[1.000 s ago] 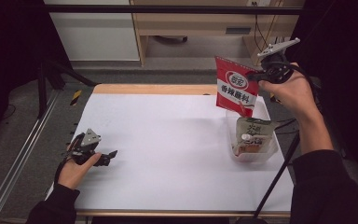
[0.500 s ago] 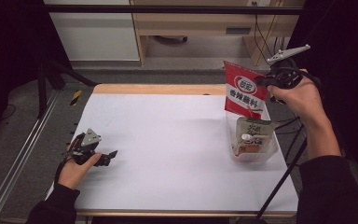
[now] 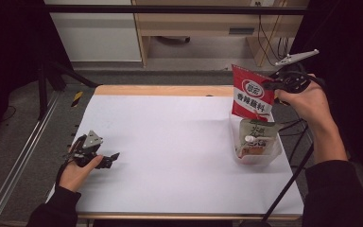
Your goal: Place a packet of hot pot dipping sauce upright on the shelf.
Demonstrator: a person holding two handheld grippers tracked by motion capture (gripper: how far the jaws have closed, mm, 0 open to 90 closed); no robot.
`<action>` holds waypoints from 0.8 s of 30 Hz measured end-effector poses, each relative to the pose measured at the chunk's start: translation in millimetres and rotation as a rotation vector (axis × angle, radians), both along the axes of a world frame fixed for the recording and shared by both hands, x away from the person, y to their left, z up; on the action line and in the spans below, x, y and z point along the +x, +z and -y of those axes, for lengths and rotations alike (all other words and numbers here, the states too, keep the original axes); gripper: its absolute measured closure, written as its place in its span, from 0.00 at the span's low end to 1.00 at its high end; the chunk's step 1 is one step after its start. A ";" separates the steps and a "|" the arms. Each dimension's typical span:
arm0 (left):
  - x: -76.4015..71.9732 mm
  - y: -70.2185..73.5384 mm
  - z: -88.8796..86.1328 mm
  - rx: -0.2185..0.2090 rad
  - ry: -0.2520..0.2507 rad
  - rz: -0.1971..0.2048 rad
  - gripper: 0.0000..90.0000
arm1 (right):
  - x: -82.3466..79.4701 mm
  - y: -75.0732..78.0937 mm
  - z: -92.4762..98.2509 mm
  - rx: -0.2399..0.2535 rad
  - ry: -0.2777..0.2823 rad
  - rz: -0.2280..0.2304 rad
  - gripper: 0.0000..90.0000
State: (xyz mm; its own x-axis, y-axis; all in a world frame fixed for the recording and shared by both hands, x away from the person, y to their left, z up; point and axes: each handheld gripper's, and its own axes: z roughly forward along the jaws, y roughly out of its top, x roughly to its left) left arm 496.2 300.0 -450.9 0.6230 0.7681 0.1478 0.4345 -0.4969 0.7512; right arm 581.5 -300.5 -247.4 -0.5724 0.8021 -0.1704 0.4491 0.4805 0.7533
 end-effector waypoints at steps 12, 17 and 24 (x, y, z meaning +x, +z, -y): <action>-0.1 -1.0 1.5 0.000 -0.001 0.000 0.09 | 4.4 -22.5 4.6 0.020 -0.012 -0.024 1.00; -0.2 -1.0 1.8 0.001 -0.003 -0.005 0.09 | 5.1 -31.4 6.9 0.017 -0.016 -0.040 1.00; -0.2 -1.3 2.3 0.001 -0.004 -0.006 0.09 | 2.8 -41.3 13.5 0.044 -0.027 -0.044 1.00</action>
